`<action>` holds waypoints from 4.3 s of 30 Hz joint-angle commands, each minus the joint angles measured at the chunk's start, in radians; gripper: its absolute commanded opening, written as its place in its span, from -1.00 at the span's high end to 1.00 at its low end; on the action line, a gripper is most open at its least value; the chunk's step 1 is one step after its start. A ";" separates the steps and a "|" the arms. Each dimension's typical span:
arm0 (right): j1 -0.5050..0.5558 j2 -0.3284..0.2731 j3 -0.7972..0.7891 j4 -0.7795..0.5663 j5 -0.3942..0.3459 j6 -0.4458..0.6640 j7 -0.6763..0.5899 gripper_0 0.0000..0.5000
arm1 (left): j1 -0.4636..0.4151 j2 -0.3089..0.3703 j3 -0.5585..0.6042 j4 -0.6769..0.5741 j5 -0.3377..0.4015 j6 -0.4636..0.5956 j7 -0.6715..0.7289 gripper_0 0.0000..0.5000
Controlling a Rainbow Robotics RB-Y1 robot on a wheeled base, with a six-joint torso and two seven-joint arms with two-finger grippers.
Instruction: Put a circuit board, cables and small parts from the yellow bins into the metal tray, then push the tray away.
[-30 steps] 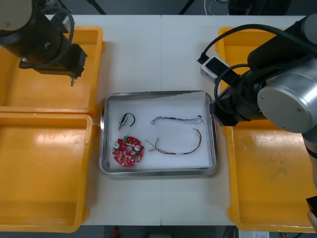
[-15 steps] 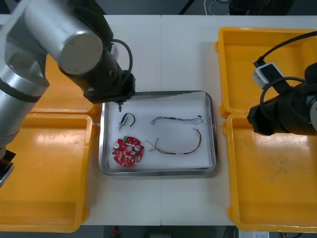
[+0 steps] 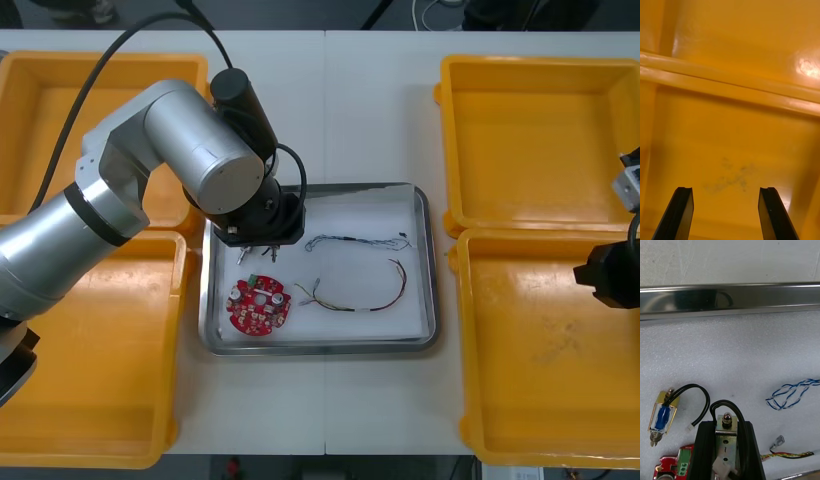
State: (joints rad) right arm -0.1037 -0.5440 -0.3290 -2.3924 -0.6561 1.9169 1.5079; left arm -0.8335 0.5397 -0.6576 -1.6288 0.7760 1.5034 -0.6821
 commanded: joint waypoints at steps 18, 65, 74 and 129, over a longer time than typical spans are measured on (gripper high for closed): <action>0.091 -0.031 -0.028 0.036 0.032 0.003 -0.106 -1.00 | -0.059 -0.037 -0.030 0.000 -0.032 -0.023 -0.091 -1.00; -0.332 -0.241 0.413 0.038 -0.301 0.003 -0.155 -1.00 | 0.481 0.241 0.937 -0.496 0.081 0.416 -0.697 -1.00; -0.536 -0.165 0.749 0.030 -0.224 0.003 -0.129 -1.00 | 0.611 0.263 1.033 -0.513 0.078 0.416 -0.723 -1.00; -0.720 0.183 1.550 0.453 0.242 -0.283 0.201 -1.00 | 0.682 0.255 1.067 -0.533 0.089 0.416 -0.721 -1.00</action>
State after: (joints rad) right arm -0.7979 -0.3856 1.2042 -1.9409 -0.4296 1.6426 1.7217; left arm -0.1701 0.7563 0.3810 -2.1305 0.8565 1.9133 -1.3883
